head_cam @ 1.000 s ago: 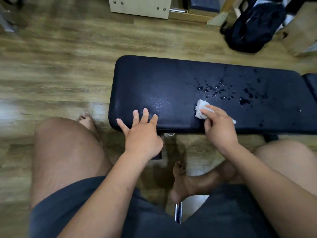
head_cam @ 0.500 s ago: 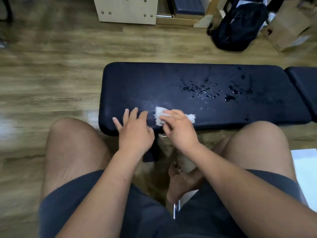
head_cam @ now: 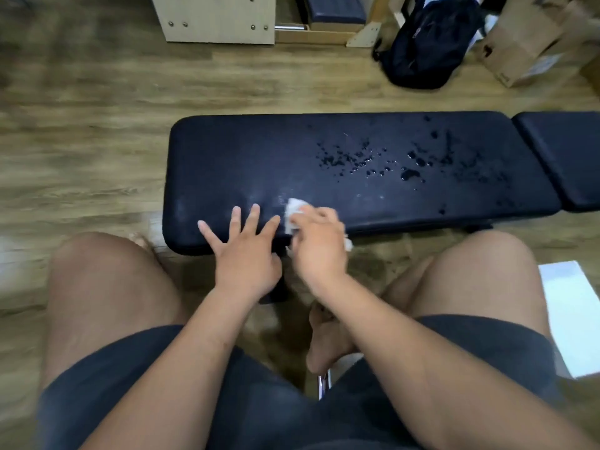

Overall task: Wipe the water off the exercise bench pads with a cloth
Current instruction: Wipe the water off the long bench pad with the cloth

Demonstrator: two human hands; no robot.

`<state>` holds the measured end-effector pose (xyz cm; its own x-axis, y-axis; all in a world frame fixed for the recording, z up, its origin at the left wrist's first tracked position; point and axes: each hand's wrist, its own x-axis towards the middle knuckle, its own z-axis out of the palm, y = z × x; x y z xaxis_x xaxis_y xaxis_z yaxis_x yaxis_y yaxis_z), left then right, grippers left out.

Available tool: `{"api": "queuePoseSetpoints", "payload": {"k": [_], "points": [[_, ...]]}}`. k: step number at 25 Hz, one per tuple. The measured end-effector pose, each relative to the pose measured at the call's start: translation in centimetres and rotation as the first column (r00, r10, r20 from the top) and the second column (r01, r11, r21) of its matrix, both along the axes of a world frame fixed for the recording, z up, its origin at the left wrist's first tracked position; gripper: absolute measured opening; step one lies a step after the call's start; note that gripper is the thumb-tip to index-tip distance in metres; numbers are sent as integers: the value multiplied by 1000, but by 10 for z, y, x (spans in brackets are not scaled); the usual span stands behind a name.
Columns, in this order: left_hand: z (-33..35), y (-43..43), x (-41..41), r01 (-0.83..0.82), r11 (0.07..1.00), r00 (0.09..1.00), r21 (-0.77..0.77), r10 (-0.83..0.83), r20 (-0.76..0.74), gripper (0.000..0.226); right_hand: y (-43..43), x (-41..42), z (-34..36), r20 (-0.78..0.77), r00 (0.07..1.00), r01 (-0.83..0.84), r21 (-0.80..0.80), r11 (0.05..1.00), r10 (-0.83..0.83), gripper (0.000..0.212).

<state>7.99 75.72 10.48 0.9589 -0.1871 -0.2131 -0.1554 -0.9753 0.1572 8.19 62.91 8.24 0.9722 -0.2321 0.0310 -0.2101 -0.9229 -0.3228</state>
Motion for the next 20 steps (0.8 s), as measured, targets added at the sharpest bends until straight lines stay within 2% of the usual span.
{"api": "queuePoseSetpoints", "payload": {"k": [2,4,5,6,8,10,11,13,15,17,20], "points": [[-1,-7,1,-62,998,998,-16,62,2,62,29,-2,13,-45,985,-166,3,986,166,30],[3,-12,0,-103,994,994,-21,103,-22,61,7,5,20,-50,943,-331,-73,941,328,28],[5,-15,-1,-110,994,993,-16,110,-31,61,-19,7,18,-91,931,-363,-118,924,354,27],[7,-17,-2,-105,994,994,-10,105,-29,61,-52,9,19,-115,950,-305,-152,940,289,28],[6,-19,-2,-95,995,995,-6,95,-15,62,-128,15,30,-138,990,14,-139,990,-34,32],[2,-16,-3,-96,995,995,0,96,-1,64,-178,16,43,-189,946,242,-121,963,-262,29],[2,-16,-4,-95,996,996,0,95,-1,65,-185,17,43,-189,931,294,-120,948,-313,28],[0,-16,-4,-94,996,996,0,94,-6,65,-164,16,30,-96,933,339,-88,937,-347,26],[1,-21,-5,-104,994,995,21,104,-3,64,-113,15,13,-40,966,254,-1,967,-254,30],[2,-27,-5,-99,994,995,41,100,-14,62,-53,14,6,-48,999,20,51,998,-17,28],[0,-27,-5,-102,993,995,55,103,-18,65,-21,16,18,-126,916,-371,92,924,380,16]]}}
